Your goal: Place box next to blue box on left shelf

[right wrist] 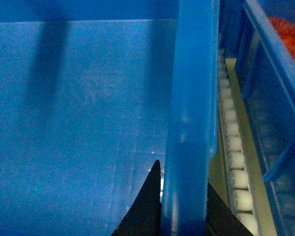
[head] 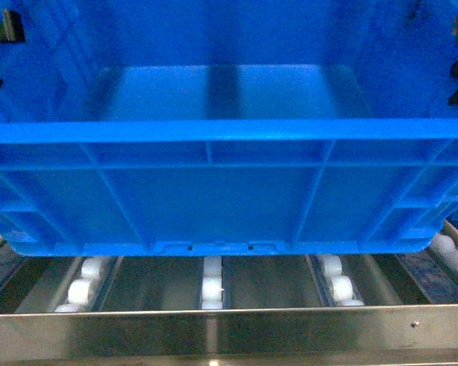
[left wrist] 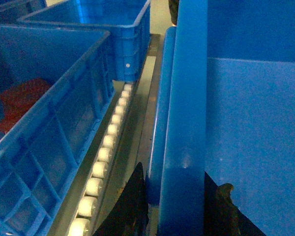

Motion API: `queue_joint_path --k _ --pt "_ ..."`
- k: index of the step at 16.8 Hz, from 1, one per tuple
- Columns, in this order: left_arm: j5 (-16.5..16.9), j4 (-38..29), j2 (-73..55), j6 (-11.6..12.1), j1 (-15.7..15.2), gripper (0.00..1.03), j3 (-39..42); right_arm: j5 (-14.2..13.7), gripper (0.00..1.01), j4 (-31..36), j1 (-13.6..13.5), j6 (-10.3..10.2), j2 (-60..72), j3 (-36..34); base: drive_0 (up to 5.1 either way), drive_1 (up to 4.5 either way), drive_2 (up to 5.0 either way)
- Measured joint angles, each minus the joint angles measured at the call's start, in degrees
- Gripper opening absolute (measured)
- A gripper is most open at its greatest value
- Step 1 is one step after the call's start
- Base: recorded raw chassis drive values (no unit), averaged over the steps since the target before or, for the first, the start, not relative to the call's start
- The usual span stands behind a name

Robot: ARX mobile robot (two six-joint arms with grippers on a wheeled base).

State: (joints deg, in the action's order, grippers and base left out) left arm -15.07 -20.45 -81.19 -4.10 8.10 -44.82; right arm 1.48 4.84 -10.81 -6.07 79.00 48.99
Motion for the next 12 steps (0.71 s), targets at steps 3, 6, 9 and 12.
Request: queue_joint_path --k 3,6,9,12 --pt "2.5 1.4 -5.4 0.1 -2.5 0.18 -2.5 1.0 0.07 -2.2 0.0 -1.4 4.9 2.1 0.0 0.0 0.0" --pt "5.2 3.2 -10.6 -0.2 -4.2 0.18 -6.3 2.2 0.07 -4.5 0.0 -2.3 9.6 5.7 0.0 0.0 0.0" --pt "6.6 4.0 -16.4 -0.4 -4.6 0.18 -10.0 2.2 0.08 -5.4 0.1 -2.4 14.1 8.5 0.0 0.0 0.0" --pt "6.7 5.5 -19.1 -0.8 -4.6 0.18 -11.6 3.0 0.08 -7.1 0.5 -2.6 18.0 11.2 0.0 0.0 0.0"
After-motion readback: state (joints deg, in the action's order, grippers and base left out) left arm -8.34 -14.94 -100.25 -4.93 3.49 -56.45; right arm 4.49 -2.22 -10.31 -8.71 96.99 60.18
